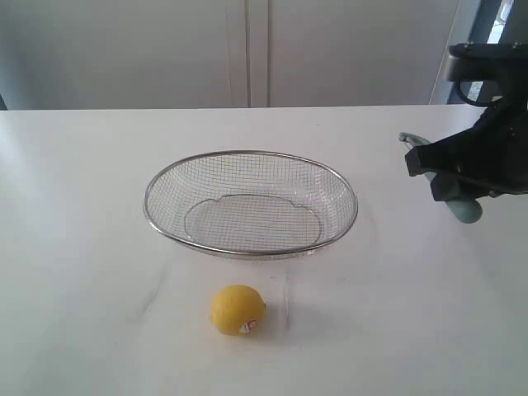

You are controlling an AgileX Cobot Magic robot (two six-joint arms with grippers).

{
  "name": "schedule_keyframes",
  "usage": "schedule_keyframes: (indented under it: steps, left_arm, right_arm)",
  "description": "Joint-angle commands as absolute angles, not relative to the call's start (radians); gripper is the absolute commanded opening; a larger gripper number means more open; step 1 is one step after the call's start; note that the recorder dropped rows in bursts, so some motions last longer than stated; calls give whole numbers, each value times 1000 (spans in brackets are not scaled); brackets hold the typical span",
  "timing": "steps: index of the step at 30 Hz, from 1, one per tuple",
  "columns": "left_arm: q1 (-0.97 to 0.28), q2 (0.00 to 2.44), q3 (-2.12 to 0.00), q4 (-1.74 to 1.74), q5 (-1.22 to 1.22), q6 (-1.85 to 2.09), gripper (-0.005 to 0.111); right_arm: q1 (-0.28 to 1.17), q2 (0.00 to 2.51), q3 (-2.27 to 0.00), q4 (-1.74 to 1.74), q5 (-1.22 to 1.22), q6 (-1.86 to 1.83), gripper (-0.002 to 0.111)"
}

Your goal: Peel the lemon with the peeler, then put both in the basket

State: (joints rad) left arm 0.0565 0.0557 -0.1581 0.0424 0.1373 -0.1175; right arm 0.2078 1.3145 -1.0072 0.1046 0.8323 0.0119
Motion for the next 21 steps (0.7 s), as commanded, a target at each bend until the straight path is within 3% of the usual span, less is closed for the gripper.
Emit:
schedule_keyframes:
  steps: [1,10,21]
  left_arm:
    - [58,179,-281,31,346,-131,0]
    - [58,451,-480,-8,654,-78,0]
    - [57,796,-643,-319,891,447,0]
  right_arm:
    - [199,1307,-1005,105,814,0,0]
    - [199,1307,-1005,105,812,0,0]
    - [199,1307,-1005,100,800,0,0]
